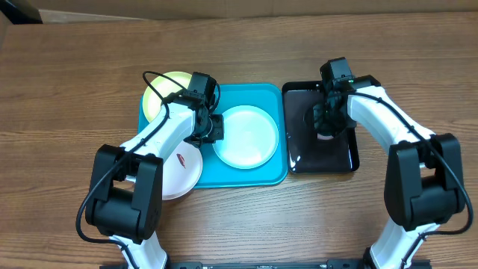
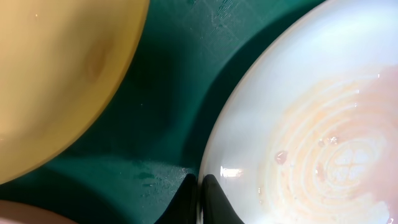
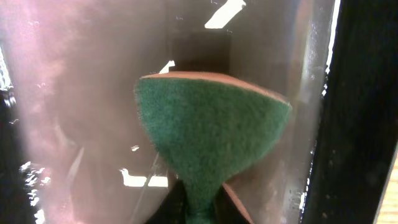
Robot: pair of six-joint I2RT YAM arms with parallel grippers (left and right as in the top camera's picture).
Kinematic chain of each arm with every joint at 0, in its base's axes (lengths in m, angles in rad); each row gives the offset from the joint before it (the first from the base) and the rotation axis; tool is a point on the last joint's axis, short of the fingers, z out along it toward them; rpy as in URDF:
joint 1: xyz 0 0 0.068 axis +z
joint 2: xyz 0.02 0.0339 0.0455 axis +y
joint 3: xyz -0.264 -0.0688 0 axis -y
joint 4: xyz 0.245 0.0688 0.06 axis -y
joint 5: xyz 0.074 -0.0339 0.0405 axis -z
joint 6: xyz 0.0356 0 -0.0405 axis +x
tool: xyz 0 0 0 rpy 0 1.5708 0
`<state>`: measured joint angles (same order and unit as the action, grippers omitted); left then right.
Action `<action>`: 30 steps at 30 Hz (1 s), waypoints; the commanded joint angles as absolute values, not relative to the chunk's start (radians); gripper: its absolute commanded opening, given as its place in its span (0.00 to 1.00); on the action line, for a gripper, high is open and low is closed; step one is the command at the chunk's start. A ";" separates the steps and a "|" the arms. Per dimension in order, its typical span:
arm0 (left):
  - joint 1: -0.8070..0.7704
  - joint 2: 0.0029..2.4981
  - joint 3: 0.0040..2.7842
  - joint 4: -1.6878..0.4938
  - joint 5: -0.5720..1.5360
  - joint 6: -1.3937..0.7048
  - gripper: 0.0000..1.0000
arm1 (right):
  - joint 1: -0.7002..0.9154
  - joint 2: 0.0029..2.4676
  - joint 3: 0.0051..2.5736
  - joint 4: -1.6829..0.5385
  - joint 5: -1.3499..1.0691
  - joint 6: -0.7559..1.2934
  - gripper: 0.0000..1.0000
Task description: Clean dirty plates on tray and stack at the side
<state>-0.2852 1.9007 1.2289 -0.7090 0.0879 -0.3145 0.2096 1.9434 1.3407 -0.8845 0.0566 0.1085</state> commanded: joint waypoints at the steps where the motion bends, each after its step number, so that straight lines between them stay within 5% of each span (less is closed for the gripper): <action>1: -0.282 1.913 1.241 -0.706 0.102 -0.321 0.06 | 0.212 1.959 1.341 -0.876 0.087 0.104 0.63; 3: -0.282 1.913 1.241 -0.706 0.102 -0.321 0.08 | 0.212 1.958 1.345 -0.876 0.073 0.104 0.70; 8: -0.282 1.913 1.241 -0.706 0.102 -0.321 0.38 | 0.194 1.948 1.438 -0.917 -0.031 0.105 0.70; 17: -0.290 1.913 1.217 -0.680 0.102 -0.322 0.28 | 0.099 1.943 1.734 -1.113 -0.028 0.131 0.66; 25: -0.303 1.927 1.213 -0.673 0.068 -0.322 0.20 | -0.043 1.943 1.734 -1.148 -0.028 0.131 0.70; 28: -0.303 1.946 1.213 -0.669 0.071 -0.330 0.20 | -0.088 1.943 1.734 -1.153 -0.028 0.130 0.82; 30: -0.303 1.963 1.213 -0.665 0.071 -0.341 0.20 | -0.108 1.943 1.734 -1.162 -0.028 0.130 1.00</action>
<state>-0.2996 1.9289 1.2255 -0.6720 0.0830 -0.3222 -0.0898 1.9572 1.7313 -1.1572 -0.0216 0.1375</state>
